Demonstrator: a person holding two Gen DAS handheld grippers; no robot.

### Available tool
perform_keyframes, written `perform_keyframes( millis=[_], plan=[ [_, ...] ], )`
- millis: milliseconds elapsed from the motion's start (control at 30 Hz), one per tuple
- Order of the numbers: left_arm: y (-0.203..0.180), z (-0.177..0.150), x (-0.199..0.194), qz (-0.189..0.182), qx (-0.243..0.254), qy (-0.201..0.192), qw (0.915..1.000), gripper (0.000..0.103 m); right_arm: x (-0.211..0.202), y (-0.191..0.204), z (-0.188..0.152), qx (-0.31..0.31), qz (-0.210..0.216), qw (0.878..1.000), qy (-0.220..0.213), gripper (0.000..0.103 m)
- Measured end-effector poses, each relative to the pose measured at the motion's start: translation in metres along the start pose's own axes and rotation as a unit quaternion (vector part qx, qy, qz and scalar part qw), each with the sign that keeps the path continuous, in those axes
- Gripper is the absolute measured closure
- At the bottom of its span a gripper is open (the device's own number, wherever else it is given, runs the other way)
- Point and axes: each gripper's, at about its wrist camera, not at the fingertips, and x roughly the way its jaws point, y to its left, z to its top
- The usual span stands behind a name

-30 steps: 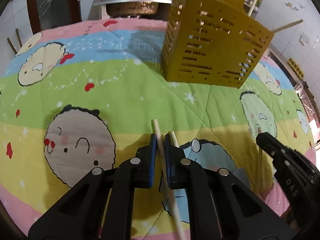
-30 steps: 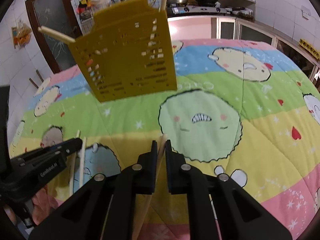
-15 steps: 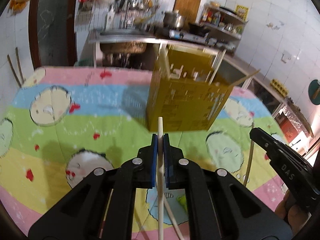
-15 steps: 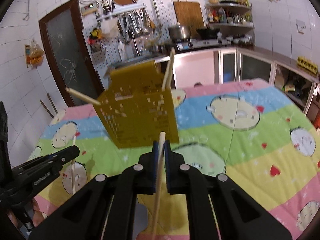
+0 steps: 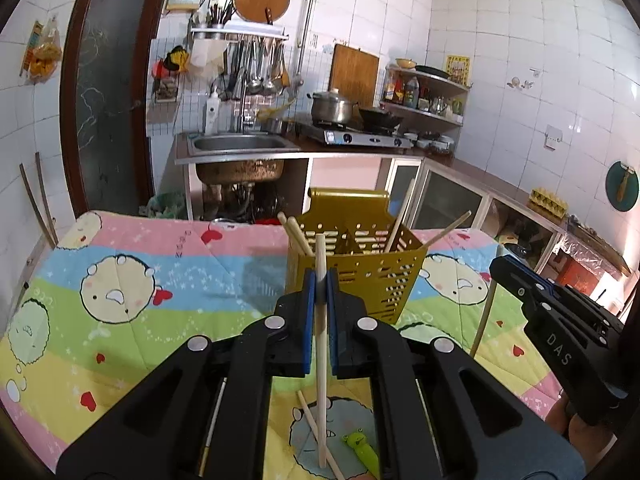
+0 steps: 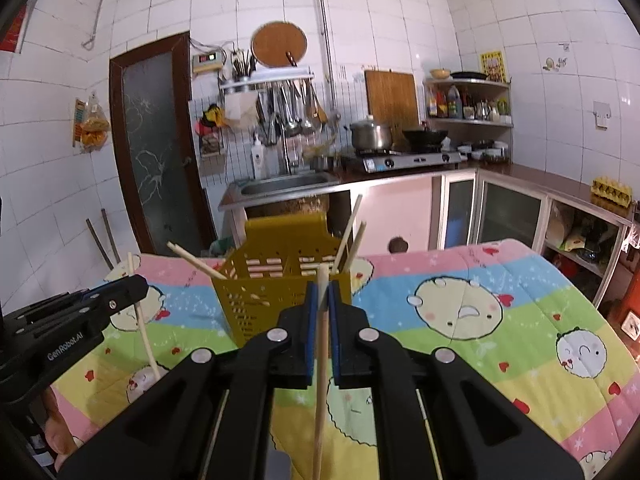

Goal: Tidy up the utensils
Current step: 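Lift both held chopsticks upright and carry them over the yellow holder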

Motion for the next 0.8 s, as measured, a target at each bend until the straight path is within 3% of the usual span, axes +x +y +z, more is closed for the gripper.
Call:
perform_keyframes(
  millis=[233, 400, 633, 800],
  plan=[
    [-0.002, 0.02, -0.006, -0.002, 0.001, -0.027, 0.9996, 0.099, -0.006, 0.0, 0.025, -0.005, 0.004, 0.999, -0.037, 0.097],
    [-0.003, 0.055, -0.008, -0.005, 0.0, -0.053, 0.9986, 0.099, -0.007, 0.002, 0.058, -0.011, 0.005, 0.998, -0.068, 0.097],
    [-0.01, 0.118, -0.019, 0.01, -0.006, -0.13, 0.9914, 0.099, -0.002, 0.004, 0.12, -0.012, -0.003, 0.993, -0.121, 0.097],
    [-0.019, 0.146, -0.002, 0.031, -0.006, -0.172, 0.9846, 0.099, 0.016, 0.006, 0.144, -0.005, -0.015, 0.99, -0.139, 0.097]
  ],
)
